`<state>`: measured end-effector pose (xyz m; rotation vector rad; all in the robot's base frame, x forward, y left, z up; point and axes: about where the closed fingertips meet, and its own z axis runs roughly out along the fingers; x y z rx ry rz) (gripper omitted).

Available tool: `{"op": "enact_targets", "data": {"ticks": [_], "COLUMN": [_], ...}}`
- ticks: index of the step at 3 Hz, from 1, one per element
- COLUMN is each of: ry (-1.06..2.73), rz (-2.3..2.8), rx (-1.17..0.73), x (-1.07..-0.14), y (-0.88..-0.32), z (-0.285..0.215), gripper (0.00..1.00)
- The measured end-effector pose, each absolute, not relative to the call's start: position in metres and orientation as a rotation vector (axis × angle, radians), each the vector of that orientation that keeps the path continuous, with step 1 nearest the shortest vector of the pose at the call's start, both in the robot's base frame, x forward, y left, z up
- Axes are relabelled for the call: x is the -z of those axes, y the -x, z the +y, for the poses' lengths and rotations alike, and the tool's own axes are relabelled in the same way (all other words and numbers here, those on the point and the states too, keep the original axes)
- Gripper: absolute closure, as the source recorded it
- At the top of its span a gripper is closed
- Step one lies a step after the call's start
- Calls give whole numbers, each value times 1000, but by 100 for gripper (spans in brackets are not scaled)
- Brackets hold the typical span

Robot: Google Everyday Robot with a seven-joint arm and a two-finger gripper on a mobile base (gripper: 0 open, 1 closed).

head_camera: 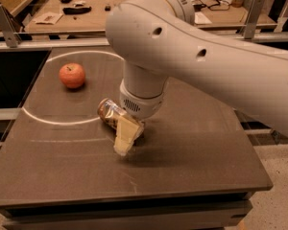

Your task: Place orange can upright

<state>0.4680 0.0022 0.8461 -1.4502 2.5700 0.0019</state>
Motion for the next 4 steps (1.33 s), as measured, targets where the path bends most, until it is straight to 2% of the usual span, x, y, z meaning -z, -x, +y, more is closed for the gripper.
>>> {"op": "enact_targets", "data": {"ticks": [2, 4], "ry": [1407, 1347], "rz": [2536, 2561], "rx": [-88, -270], "x": [-860, -863], "y": [-487, -498], "z": [-32, -95], "gripper": [0, 0]}}
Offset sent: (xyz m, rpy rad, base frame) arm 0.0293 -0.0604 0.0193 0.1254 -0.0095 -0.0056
